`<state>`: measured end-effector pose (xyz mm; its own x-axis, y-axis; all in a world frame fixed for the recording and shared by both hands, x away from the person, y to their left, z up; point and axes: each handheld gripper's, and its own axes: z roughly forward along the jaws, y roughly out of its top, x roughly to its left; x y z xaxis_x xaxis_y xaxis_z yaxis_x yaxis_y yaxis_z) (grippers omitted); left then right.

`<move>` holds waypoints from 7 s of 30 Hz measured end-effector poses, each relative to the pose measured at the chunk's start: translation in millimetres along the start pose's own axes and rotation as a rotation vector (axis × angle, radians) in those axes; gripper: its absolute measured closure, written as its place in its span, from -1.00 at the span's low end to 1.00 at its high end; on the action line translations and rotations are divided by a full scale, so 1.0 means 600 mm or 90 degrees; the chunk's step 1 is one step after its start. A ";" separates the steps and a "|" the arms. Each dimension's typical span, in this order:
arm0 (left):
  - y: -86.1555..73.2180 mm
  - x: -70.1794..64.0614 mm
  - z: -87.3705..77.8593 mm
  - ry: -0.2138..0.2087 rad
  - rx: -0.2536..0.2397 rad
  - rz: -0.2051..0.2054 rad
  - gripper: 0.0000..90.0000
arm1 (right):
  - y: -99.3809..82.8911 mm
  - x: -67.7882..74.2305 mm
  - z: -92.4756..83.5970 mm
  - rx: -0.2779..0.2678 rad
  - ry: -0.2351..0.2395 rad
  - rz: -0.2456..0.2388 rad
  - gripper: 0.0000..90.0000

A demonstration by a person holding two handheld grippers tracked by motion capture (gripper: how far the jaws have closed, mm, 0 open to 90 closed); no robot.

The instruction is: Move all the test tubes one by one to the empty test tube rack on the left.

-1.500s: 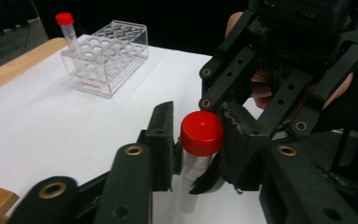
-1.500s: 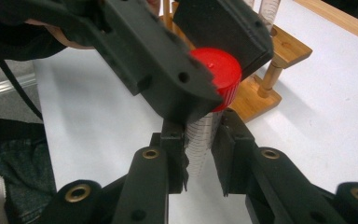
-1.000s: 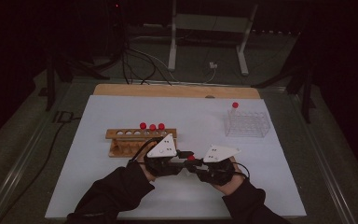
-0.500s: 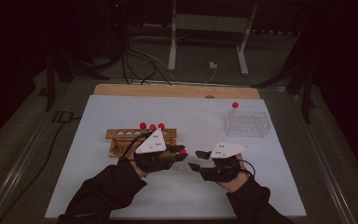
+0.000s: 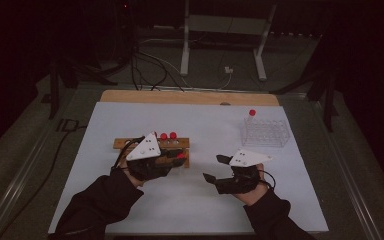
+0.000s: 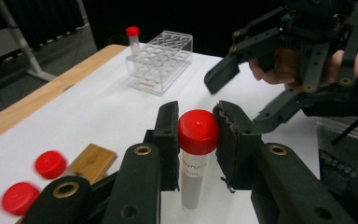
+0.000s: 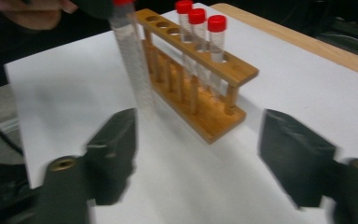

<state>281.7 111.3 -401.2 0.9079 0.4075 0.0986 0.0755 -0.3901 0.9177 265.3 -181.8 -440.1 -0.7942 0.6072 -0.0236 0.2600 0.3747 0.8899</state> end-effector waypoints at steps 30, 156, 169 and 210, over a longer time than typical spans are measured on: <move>0.009 0.086 -0.103 0.176 -0.036 -0.020 0.60 | 0.002 -0.003 -0.006 -0.013 0.023 0.007 -1.00; -0.127 0.065 -0.104 0.097 -0.020 -0.120 -0.93 | -0.051 -0.336 0.021 0.029 -0.293 0.243 -0.25; -0.128 0.066 -0.104 0.095 -0.020 -0.121 -0.92 | -0.042 -0.350 0.047 0.043 -0.299 0.223 0.32; -0.112 0.060 -0.104 0.076 -0.020 -0.116 -0.92 | 0.038 -0.294 -0.015 -0.016 -0.308 0.108 0.67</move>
<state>283.7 203.5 -435.3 0.8246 0.5651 -0.0267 0.2190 -0.2752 0.9361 406.5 -286.8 -411.4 -0.3948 0.9152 -0.0812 0.3451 0.2296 0.9101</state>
